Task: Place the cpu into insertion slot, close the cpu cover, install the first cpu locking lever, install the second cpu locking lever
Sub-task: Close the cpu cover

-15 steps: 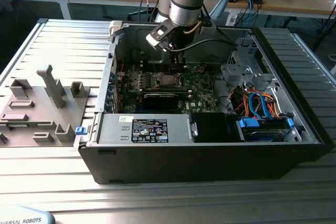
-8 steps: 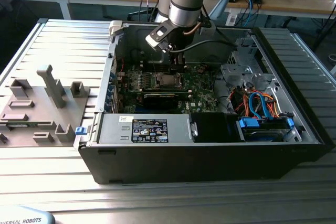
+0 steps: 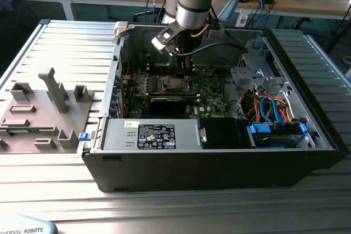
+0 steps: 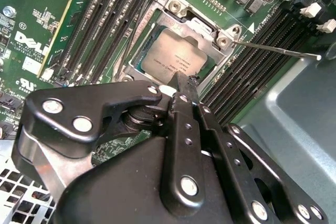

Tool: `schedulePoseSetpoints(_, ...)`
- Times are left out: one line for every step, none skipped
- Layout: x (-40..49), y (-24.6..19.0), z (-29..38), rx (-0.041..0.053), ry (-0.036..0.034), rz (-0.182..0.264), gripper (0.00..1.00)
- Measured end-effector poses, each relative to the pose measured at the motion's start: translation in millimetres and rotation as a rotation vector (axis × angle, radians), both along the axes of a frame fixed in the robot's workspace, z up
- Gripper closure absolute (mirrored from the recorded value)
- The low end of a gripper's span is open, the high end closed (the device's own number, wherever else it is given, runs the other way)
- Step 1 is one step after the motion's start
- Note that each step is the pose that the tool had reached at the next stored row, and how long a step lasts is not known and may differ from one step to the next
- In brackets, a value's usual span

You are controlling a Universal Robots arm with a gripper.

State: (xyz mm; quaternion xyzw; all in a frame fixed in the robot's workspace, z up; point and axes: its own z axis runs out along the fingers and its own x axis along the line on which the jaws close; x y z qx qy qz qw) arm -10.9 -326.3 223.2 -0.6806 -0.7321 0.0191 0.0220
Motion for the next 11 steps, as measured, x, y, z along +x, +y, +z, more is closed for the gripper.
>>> schedulePoseSetpoints(-0.3, 0.0, -0.3, 0.0001, 0.0, 0.0, 0.89)
schedulePoseSetpoints(-0.6, 0.0, -0.6, 0.0, -0.0001, 0.0, 0.89)
schedulePoseSetpoints(-0.7, 0.0, -0.7, 0.0, 0.0, 0.0, 0.89)
schedulePoseSetpoints(-0.9, 0.0, -0.9, 0.0, -0.0001, 0.0, 0.89)
schedulePoseSetpoints(-1.0, 0.0, -1.2, 0.0001, 0.0, 0.0, 0.89)
schedulePoseSetpoints(-1.1, 0.0, -1.3, 0.0001, -0.0001, 0.0, 0.89)
schedulePoseSetpoints(-1.3, 0.0, -1.4, 0.0, 0.0, 0.0, 0.89)
schedulePoseSetpoints(-1.4, 0.0, -1.7, 0.0001, -0.0001, 0.0, 0.89)
schedulePoseSetpoints(-1.5, 0.0, -1.8, 0.0001, 0.0, 0.0, 0.89)
schedulePoseSetpoints(-1.7, 0.0, -2.0, 0.0001, -0.0001, 0.0, 0.89)
schedulePoseSetpoints(-1.8, 0.0, -2.2, 0.0001, -0.0001, 0.0, 0.89)
